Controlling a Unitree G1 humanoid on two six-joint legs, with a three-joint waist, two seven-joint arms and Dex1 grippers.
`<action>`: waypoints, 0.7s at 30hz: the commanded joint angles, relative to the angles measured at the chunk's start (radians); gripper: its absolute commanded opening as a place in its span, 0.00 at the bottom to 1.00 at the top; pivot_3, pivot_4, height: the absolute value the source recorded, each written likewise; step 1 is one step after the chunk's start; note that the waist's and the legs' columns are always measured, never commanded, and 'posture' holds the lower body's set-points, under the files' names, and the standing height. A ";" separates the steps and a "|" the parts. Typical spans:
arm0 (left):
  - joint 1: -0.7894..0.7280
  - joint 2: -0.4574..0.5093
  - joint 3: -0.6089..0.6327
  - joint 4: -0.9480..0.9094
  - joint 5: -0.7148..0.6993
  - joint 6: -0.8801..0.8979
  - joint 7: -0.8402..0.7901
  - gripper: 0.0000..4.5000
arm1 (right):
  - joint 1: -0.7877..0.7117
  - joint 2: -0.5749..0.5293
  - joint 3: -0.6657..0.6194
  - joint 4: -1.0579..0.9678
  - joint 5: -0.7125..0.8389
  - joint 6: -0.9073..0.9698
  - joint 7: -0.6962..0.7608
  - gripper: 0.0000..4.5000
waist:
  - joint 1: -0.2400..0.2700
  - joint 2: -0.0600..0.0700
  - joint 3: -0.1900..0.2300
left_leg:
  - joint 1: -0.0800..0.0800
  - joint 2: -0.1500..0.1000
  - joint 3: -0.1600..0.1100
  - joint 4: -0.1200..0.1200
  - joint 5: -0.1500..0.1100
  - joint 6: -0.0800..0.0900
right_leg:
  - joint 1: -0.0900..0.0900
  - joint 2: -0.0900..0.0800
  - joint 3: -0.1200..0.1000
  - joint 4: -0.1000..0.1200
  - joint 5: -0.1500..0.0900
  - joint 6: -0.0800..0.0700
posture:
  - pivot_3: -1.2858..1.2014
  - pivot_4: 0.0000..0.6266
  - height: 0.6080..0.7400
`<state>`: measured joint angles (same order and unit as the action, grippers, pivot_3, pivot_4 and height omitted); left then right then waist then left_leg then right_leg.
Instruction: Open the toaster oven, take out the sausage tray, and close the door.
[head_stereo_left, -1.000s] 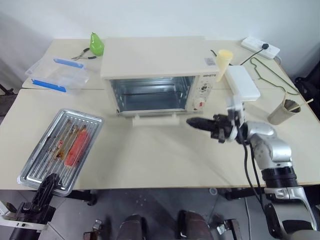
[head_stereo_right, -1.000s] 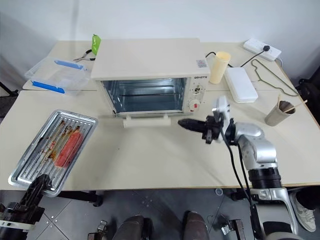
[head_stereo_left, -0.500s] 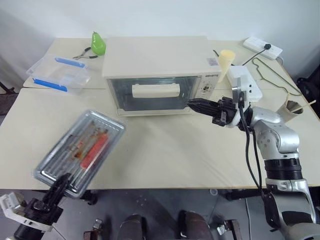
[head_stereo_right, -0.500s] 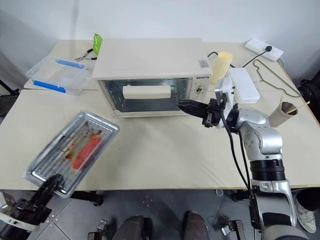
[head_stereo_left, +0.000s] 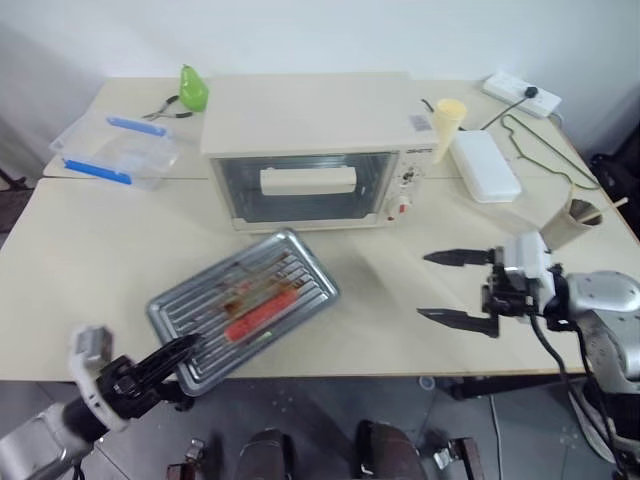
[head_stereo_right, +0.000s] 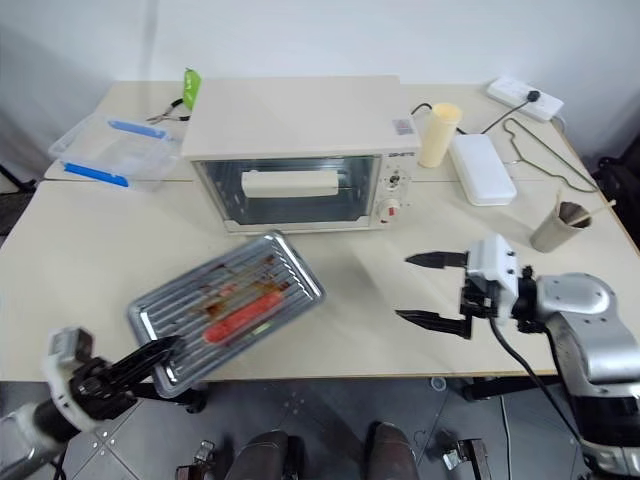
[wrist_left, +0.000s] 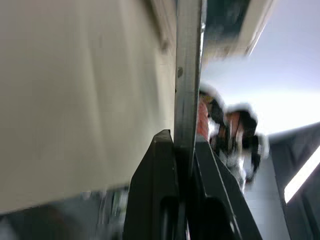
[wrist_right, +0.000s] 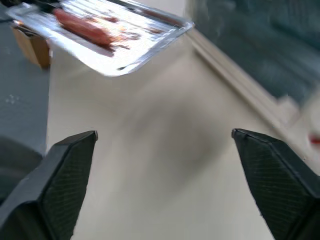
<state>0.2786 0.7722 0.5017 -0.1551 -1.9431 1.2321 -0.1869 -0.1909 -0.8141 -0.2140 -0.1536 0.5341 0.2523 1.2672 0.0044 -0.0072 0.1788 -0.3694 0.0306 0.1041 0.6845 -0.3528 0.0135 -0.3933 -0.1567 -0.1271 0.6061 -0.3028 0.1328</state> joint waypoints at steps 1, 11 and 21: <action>-0.173 0.049 -0.130 0.118 -0.029 0.068 -0.004 0.00 | 0.076 -0.021 -0.095 -0.065 0.031 0.012 -0.037 0.99 | 0.006 0.000 0.000 | 0.000 0.000 0.000 0.000 0.000 0.000 | 0.000 0.000 0.001 0.000 0.000 0.000 | 0.52 0.24 1.00; -0.618 0.044 -0.392 0.406 -0.029 0.138 0.175 0.00 | 0.299 -0.006 -0.217 -0.236 0.055 0.043 -0.137 0.99 | 0.017 0.001 0.000 | 0.001 0.001 0.001 0.000 0.001 -0.002 | -0.001 0.004 0.004 0.002 0.000 0.001 | 0.52 0.24 1.00; -0.890 -0.135 -0.532 0.559 0.128 0.184 0.226 0.00 | 0.399 0.021 -0.267 -0.343 0.077 0.052 -0.221 0.99 | 0.036 -0.001 0.000 | 0.000 -0.001 0.000 0.003 0.001 -0.002 | 0.001 0.006 0.009 0.001 0.001 0.002 | 0.52 0.24 1.00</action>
<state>-0.5960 0.6439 -0.0297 0.3886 -1.8388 1.3991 0.0598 0.1948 -0.8029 -0.4459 -0.4549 0.5850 0.3057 1.0592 0.0402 -0.0077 0.1787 -0.3692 0.0299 0.1039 0.6866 -0.3515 0.0114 -0.3928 -0.1512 -0.1178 0.6072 -0.3017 0.1349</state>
